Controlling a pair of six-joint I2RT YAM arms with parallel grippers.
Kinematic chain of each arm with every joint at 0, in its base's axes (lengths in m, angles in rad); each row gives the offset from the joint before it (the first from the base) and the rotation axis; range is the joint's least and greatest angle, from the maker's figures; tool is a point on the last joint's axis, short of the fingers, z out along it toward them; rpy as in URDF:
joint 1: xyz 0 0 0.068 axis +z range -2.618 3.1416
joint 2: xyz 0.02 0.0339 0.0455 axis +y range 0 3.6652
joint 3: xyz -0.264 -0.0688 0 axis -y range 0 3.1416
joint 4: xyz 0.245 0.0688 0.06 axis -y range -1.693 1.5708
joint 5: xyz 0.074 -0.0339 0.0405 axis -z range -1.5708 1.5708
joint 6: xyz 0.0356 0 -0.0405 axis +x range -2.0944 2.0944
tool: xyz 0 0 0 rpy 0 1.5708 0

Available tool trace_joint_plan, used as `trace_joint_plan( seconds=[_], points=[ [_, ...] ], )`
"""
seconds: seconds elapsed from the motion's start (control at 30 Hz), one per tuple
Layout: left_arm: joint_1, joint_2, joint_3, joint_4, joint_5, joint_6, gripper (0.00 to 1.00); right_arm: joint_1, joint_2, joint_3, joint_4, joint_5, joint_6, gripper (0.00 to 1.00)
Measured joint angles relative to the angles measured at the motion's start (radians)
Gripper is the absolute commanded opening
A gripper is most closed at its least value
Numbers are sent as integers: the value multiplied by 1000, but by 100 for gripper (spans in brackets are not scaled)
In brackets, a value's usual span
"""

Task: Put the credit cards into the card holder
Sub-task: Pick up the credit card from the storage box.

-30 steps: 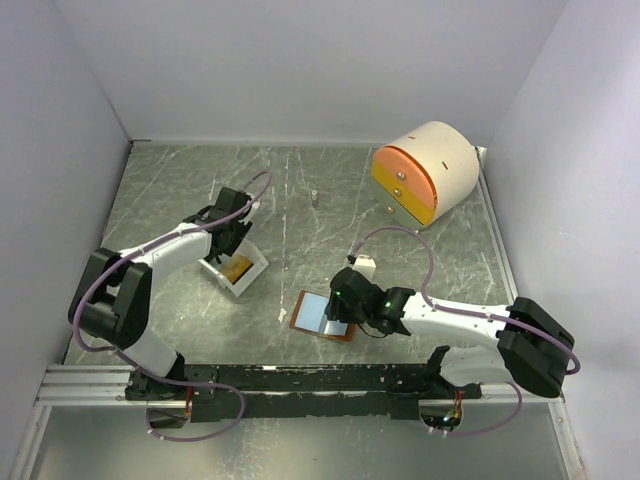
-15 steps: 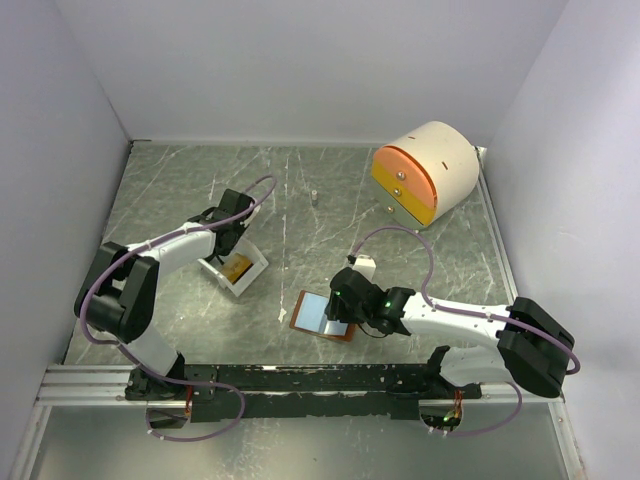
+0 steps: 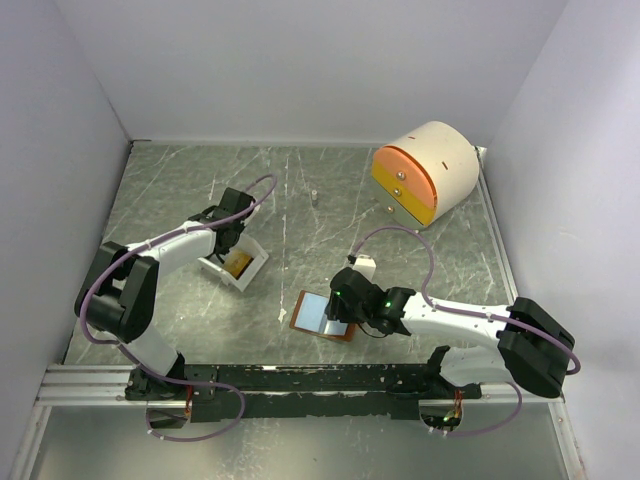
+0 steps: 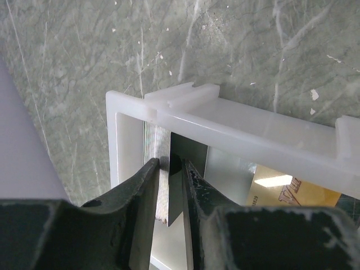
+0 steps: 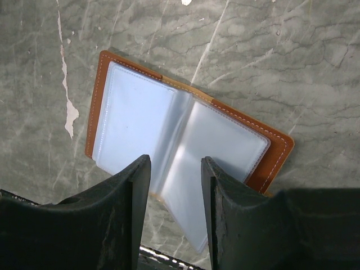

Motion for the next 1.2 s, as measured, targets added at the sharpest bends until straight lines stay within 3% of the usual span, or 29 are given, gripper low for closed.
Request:
trace_joint_plan(
  seconds=[0.3,0.57,1.2],
  points=[
    [-5,0,28,-27,-2,0,25,0,0,0,0,0,0,41],
    [-6,0,78,-98,6,-32,7,0,0,-2,1,-1,0,41],
    [-6,-67,178,-288,115,-233,7,-5,-23,-13,0,-6,-2,41]
  ],
)
